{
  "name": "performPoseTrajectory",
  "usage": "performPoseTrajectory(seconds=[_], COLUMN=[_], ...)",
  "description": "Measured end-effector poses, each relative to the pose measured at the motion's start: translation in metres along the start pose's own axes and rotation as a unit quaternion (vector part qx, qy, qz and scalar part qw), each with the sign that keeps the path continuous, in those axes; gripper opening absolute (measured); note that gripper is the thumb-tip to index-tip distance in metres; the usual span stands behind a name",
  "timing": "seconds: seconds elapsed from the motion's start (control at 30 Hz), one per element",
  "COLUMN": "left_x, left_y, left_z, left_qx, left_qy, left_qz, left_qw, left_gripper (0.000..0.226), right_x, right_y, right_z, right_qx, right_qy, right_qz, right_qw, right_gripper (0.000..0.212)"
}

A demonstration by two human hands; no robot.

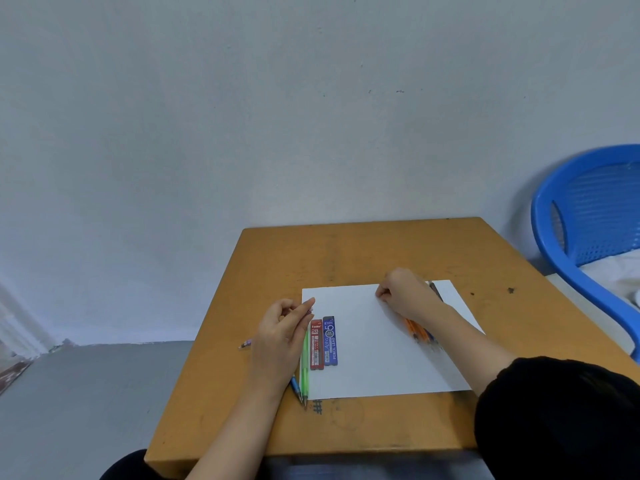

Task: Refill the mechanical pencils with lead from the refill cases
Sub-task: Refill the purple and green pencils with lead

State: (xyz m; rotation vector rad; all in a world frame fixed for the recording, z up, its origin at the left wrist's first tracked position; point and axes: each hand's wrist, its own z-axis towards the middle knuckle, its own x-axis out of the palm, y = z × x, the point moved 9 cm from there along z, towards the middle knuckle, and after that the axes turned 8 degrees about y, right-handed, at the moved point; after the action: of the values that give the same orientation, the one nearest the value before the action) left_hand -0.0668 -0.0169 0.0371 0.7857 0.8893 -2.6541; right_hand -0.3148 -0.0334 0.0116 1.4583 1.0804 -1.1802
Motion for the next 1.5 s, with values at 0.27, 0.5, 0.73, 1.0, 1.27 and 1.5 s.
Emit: performPoseTrajectory(seconds=[0.27, 0.5, 0.73, 1.0, 1.27, 1.5], left_x=[0.002, 0.004, 0.005, 0.01, 0.011, 0.011], left_y=[0.001, 0.001, -0.004, 0.001, -0.001, -0.002], left_z=[-0.001, -0.002, 0.0, -0.001, -0.002, -0.002], left_qx=[0.001, -0.009, 0.005, -0.012, -0.006, -0.003], left_qy=[0.015, 0.022, 0.023, 0.035, 0.05, 0.054], left_qz=[-0.002, -0.003, 0.003, -0.009, -0.023, -0.034], left_qw=[1.0, 1.0, 1.0, 0.999, 0.998, 0.998], left_gripper=[0.031, 0.028, 0.031, 0.034, 0.022, 0.024], right_x=[-0.01, -0.011, 0.004, 0.017, 0.011, 0.014], right_y=[0.027, 0.066, 0.07, 0.053, 0.063, 0.071], right_z=[-0.022, -0.047, -0.05, -0.058, -0.063, -0.063], right_qx=[-0.066, -0.121, -0.093, -0.057, -0.089, -0.099], right_qy=[-0.069, -0.089, -0.084, -0.095, -0.098, -0.072], right_qz=[0.146, 0.263, 0.464, 0.621, 0.621, 0.601], right_qw=[0.985, 0.953, 0.877, 0.776, 0.773, 0.79], right_gripper=[0.027, 0.021, 0.017, 0.022, 0.028, 0.024])
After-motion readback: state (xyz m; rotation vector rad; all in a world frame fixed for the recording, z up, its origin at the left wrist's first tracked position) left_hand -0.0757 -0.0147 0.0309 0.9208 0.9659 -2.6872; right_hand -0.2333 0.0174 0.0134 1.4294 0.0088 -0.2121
